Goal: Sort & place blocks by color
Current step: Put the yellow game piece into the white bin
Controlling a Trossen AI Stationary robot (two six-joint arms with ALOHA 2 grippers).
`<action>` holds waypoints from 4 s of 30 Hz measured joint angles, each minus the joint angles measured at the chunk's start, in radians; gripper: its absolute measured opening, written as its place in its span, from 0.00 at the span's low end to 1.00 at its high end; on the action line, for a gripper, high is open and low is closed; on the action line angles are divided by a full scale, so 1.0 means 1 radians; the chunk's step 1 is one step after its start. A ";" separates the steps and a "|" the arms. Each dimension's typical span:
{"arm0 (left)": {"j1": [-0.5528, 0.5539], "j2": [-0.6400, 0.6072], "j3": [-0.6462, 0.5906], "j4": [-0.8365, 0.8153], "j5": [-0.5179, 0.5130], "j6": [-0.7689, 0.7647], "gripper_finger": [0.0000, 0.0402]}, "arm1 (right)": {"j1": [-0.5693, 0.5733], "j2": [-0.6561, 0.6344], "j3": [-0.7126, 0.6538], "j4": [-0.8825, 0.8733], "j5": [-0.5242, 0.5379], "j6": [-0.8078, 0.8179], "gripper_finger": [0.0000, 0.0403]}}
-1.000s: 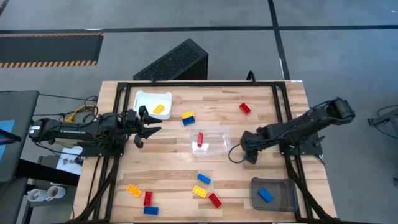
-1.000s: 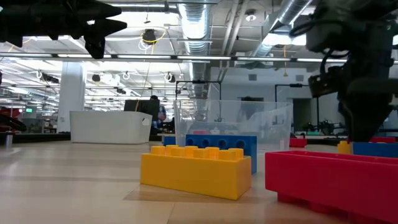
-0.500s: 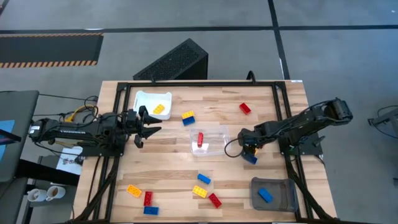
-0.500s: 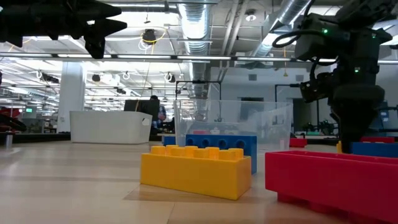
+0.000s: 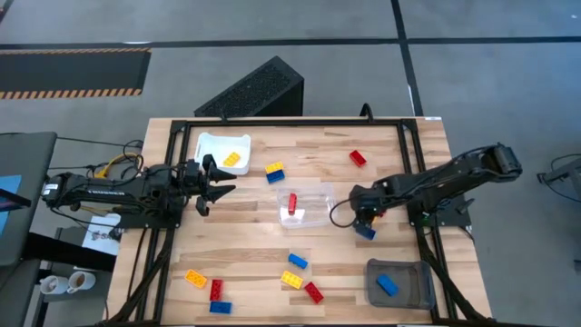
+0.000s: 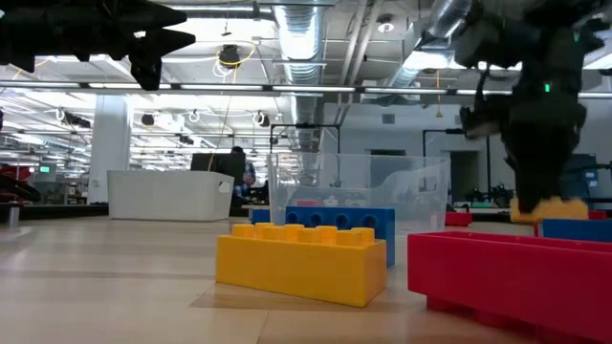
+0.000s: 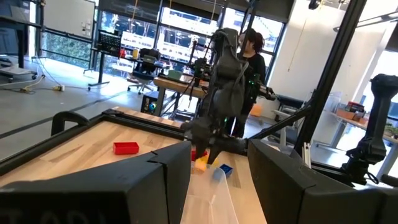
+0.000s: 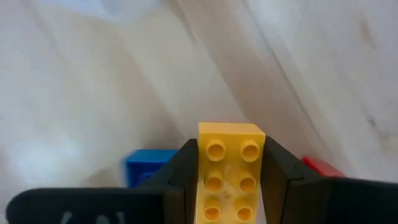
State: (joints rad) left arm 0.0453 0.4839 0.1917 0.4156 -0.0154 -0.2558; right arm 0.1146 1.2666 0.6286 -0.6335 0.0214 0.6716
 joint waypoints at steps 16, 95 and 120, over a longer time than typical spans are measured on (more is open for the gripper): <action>0.000 0.000 0.000 0.001 0.000 0.000 0.36 | 0.071 -0.196 0.145 0.074 0.136 -0.013 0.30; 0.309 0.798 0.150 0.489 0.119 -0.094 0.23 | -0.475 0.604 0.563 1.318 -0.573 -0.283 0.61; 0.538 0.362 0.149 -0.365 -0.139 -0.042 0.23 | -0.540 0.603 0.563 1.319 -0.659 -0.288 0.65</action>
State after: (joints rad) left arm 0.5836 0.8456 0.3405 0.0508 -0.1544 -0.2980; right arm -0.4252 1.8694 1.1919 0.6853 -0.6373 0.3832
